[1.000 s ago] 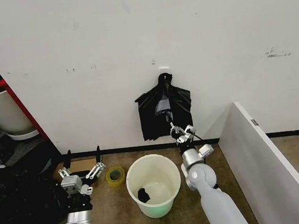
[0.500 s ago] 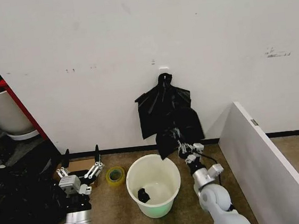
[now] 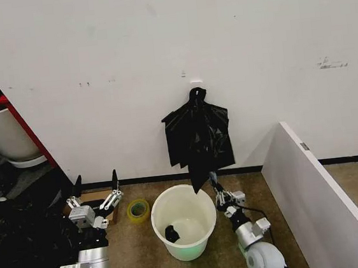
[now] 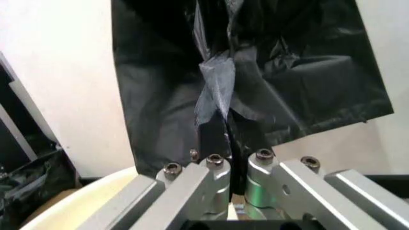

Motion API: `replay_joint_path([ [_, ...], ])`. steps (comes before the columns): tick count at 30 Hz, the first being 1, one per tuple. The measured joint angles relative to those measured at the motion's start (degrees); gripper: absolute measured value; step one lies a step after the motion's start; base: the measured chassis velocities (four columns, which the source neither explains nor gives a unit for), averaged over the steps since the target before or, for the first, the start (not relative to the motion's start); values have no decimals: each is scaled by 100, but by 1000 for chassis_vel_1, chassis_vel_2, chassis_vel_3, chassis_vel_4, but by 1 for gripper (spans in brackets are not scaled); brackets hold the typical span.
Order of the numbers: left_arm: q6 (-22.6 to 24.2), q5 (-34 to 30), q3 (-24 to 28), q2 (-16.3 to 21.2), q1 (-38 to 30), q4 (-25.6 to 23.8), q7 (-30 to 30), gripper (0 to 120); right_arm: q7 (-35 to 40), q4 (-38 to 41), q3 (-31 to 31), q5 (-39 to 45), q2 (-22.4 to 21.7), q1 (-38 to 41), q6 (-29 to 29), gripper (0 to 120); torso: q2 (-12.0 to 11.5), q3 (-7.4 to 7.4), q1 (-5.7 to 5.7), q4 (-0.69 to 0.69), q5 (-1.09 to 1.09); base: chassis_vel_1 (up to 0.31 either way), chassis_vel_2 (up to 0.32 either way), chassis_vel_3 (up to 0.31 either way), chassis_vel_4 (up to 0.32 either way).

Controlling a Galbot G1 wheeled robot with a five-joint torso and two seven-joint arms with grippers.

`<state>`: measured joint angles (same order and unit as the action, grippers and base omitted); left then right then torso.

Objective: Place the garbage bag over the trash bin.

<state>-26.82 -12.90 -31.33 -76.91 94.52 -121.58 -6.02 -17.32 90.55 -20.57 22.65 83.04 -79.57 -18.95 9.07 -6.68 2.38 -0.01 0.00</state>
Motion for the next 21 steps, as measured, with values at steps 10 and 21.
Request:
replay_joint_path([
  [10, 4, -6, 6, -1, -26, 36, 20, 100, -50, -120, -108, -331, 2, -253, -451, 0, 0, 0, 0, 0, 0, 0, 0, 0, 0],
  [21, 0, 9, -3, 22, -4, 36, 37, 100, 16, 17, -206, -351, 61, 27, -667, 0, -1, 0, 0, 0, 0, 0, 0, 0, 0],
])
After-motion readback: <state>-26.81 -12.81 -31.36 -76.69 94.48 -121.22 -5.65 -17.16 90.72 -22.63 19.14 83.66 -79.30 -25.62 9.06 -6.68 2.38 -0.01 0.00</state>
